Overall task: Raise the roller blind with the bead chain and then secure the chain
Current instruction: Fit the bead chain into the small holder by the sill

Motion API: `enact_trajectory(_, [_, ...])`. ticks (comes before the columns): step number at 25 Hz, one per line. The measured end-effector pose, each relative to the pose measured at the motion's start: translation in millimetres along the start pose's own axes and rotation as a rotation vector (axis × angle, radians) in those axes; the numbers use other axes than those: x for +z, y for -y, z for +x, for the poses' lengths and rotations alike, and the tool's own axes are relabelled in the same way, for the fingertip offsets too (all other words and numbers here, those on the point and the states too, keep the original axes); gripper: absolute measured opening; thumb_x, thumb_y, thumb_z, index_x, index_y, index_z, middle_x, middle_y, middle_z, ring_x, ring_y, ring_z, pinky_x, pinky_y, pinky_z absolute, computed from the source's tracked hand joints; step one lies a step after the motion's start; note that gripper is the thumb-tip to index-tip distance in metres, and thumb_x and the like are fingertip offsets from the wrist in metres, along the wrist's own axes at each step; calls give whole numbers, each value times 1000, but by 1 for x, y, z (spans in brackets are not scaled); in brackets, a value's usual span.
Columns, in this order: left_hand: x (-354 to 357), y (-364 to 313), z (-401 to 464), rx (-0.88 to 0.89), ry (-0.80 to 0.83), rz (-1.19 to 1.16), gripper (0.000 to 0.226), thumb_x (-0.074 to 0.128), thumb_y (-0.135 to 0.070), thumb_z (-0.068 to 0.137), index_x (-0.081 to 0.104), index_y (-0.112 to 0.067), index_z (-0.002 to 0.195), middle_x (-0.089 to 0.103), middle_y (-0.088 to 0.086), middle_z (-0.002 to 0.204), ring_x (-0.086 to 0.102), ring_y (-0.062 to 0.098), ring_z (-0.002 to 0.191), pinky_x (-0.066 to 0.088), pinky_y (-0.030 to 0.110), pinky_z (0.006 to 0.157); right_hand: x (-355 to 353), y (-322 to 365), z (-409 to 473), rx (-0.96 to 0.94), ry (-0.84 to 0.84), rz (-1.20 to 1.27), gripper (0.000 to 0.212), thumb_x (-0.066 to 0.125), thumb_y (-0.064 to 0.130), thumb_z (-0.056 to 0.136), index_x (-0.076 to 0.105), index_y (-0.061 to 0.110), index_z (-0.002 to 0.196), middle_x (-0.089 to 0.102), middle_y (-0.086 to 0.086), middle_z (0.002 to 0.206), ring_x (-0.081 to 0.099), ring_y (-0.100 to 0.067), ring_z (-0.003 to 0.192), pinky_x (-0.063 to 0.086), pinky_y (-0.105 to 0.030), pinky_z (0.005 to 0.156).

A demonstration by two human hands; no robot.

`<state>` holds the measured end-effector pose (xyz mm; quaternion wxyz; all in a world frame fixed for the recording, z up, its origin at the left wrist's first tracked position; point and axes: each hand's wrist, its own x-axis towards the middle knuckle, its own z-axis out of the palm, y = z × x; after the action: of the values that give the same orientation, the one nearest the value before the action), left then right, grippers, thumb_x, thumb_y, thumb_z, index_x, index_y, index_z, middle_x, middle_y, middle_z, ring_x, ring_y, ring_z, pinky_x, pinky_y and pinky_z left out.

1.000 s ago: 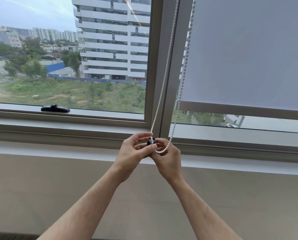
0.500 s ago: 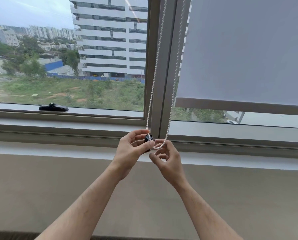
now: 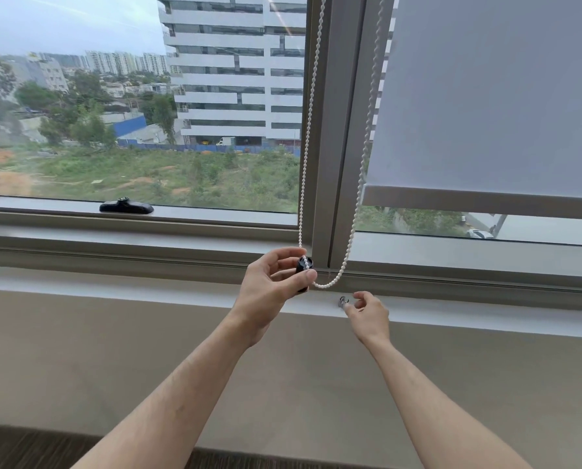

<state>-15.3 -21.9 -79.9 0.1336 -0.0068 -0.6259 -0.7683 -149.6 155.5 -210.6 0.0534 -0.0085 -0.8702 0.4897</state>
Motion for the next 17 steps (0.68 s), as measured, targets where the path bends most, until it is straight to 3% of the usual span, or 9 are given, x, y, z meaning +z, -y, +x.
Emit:
enact_trajectory(6, [0, 2, -4, -16, 45, 20, 35, 83, -13, 70, 73, -22, 103, 71, -2, 90, 69, 19, 84, 58, 41, 87, 21, -12, 19, -34, 69, -195, 39, 64, 25, 89, 64, 6, 123, 62, -18, 118, 58, -35, 111, 44, -38, 92])
enact_trajectory(11, [-3, -2, -8, -21, 45, 3, 37, 82, -11, 71, 72, -18, 106, 69, 5, 97, 68, 19, 88, 57, 42, 90, 29, -15, 30, -20, 35, -237, 20, 65, 16, 87, 71, 1, 99, 69, -21, 107, 62, -38, 101, 47, -36, 82])
enact_trajectory(17, [0, -4, -9, -25, 48, -7, 37, 81, -10, 71, 72, -18, 106, 68, 8, 100, 68, 18, 89, 57, 40, 90, 24, -9, 26, -6, -7, -84, 19, 68, 17, 86, 69, 4, 99, 71, -15, 101, 63, -31, 95, 48, -33, 83])
